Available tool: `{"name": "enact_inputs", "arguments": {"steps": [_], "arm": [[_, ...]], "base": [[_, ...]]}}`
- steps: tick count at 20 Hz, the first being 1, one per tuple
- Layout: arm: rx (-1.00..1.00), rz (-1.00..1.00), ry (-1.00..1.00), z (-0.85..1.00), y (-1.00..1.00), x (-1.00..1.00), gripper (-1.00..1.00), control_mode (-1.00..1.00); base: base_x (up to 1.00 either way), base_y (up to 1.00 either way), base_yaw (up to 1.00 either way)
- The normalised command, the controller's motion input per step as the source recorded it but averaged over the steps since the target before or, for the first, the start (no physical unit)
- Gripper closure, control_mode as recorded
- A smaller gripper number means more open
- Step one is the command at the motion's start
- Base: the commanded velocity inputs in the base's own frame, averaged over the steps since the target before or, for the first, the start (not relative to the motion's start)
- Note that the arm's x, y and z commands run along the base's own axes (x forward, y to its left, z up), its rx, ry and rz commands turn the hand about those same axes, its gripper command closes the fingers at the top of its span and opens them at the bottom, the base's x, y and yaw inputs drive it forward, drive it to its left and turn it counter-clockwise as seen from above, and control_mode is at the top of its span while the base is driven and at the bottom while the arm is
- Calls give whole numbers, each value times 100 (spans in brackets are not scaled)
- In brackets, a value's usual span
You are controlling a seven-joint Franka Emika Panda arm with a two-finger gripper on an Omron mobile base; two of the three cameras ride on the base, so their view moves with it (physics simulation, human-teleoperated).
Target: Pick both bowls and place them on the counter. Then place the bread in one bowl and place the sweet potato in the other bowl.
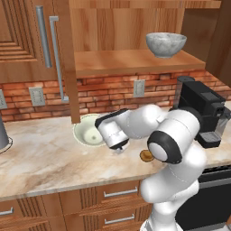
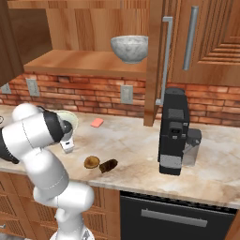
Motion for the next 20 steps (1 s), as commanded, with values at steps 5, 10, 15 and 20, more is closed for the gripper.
{"name": "enact_inputs", "arguments": {"steps": [5,10,15,20], "arm": [[0,0,-3,20,-12,-11,-100,-100],[0,0,-12,29,-8,-25,-100,-100],[0,-1,-16,33,-13,-42,-100,-100],[0,-6,-5,49,-16,-32,-100,-100]], "base": [[0,0,0],[0,0,0],[0,0,0],[0,0,0]]}}
